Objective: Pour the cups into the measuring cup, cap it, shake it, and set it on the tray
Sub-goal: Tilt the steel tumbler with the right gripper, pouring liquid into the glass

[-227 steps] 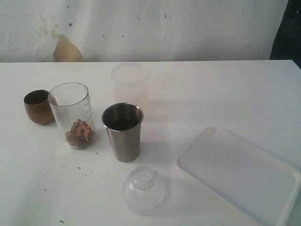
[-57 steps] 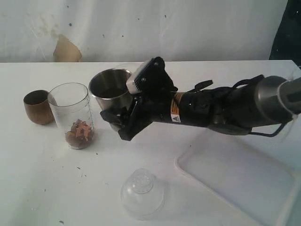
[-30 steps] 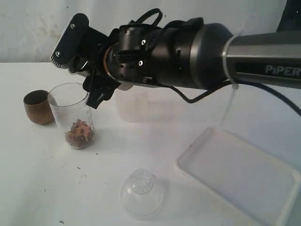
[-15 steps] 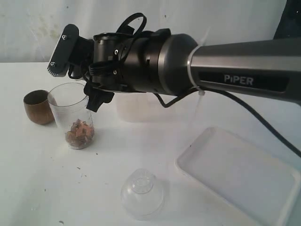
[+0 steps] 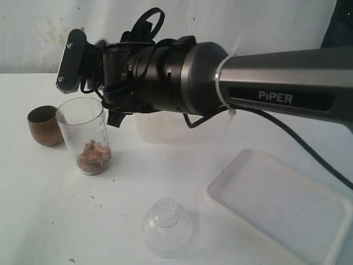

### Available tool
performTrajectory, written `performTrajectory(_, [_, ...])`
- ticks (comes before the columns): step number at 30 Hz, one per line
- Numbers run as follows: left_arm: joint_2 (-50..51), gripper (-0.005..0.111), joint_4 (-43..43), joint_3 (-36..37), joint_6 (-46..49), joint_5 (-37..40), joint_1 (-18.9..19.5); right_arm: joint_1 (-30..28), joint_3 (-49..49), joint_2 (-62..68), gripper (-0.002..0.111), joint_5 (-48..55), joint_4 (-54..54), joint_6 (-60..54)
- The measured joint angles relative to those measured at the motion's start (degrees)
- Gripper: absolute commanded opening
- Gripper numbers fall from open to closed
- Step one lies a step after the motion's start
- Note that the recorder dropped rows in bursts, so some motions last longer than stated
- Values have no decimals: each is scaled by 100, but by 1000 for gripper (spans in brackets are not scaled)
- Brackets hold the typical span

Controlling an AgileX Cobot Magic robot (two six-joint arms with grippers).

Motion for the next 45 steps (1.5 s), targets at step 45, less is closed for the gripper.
performTrajectory(45, [0, 0, 0, 0, 11, 0, 0, 90, -288, 323, 0, 360, -1587, -598])
